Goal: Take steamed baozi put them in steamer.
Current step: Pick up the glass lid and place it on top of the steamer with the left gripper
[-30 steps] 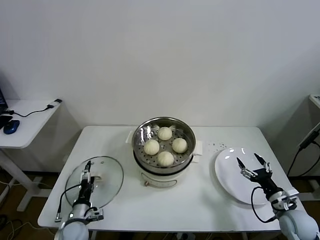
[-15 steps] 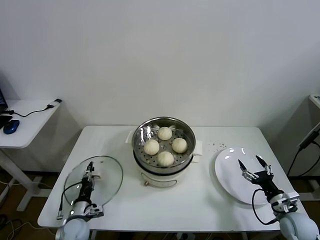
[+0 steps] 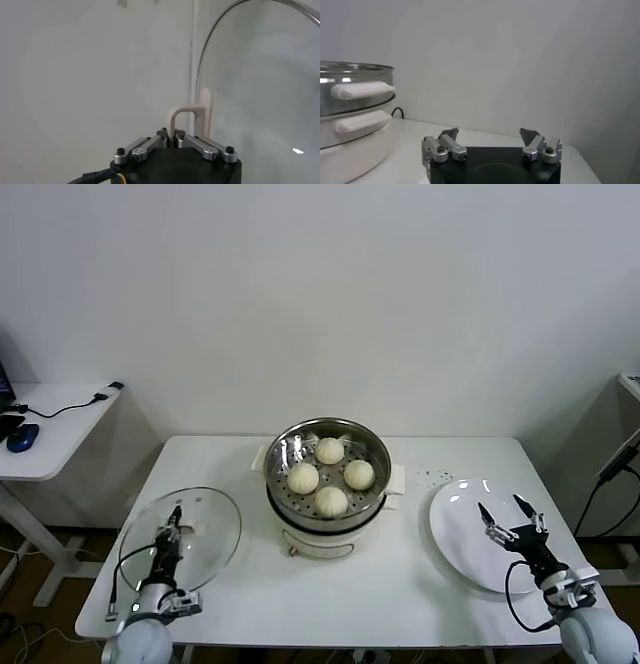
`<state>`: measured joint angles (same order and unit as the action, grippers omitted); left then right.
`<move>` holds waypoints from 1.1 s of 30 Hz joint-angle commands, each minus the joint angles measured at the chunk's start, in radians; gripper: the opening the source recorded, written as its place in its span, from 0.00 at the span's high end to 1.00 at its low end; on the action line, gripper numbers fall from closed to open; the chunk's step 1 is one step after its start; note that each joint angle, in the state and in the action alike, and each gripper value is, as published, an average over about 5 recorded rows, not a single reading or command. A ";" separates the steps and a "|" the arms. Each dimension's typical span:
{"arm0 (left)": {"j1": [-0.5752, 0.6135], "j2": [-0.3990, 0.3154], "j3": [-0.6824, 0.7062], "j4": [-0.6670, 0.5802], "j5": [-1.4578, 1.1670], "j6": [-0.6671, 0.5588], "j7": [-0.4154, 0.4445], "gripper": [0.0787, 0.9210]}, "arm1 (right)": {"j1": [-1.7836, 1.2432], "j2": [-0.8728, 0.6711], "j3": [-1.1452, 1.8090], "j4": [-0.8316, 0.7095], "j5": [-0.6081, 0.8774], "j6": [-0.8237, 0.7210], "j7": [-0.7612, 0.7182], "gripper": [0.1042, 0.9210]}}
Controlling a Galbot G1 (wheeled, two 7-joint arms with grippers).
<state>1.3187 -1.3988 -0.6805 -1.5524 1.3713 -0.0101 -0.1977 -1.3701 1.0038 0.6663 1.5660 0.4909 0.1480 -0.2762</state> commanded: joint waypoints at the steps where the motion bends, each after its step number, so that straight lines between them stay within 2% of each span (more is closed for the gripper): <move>1: 0.123 0.103 -0.010 -0.326 -0.091 0.063 0.052 0.92 | 0.010 -0.005 0.005 -0.009 -0.003 0.003 0.000 0.12; 6: 0.185 0.219 -0.014 -0.549 -0.111 0.230 0.134 0.92 | 0.025 -0.009 0.003 -0.022 -0.015 0.005 0.000 0.12; 10: 0.185 0.313 0.036 -0.654 -0.128 0.386 0.184 0.92 | 0.045 -0.009 -0.006 -0.036 -0.030 0.006 0.003 0.12; 14: 0.096 0.408 0.166 -0.671 -0.141 0.503 0.235 0.92 | 0.068 -0.006 -0.019 -0.054 -0.041 0.006 0.005 0.12; 18: -0.096 0.440 0.372 -0.668 -0.106 0.624 0.366 0.92 | 0.093 -0.002 -0.029 -0.078 -0.048 0.007 0.008 0.12; 20: -0.203 0.419 0.488 -0.659 -0.061 0.674 0.464 0.92 | 0.104 0.002 -0.033 -0.089 -0.051 0.007 0.008 0.12; 23: -0.344 0.342 0.628 -0.630 0.057 0.711 0.619 0.92 | 0.118 0.005 -0.037 -0.101 -0.056 0.008 0.011 0.12; 26: -0.433 0.264 0.721 -0.582 0.173 0.721 0.719 0.92 | 0.126 0.007 -0.038 -0.113 -0.060 0.011 0.012 0.12; 29: -0.494 0.193 0.798 -0.507 0.226 0.735 0.758 0.92 | 0.130 0.010 -0.035 -0.123 -0.063 0.015 0.011 0.12; 33: -0.531 0.084 0.869 -0.408 0.242 0.751 0.733 0.92 | 0.131 0.015 -0.027 -0.133 -0.065 0.020 0.008 0.12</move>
<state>1.0489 -1.1333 -0.1458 -2.0941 1.4425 0.6064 0.3296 -1.2576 1.0157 0.6368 1.4590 0.4322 0.1641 -0.2673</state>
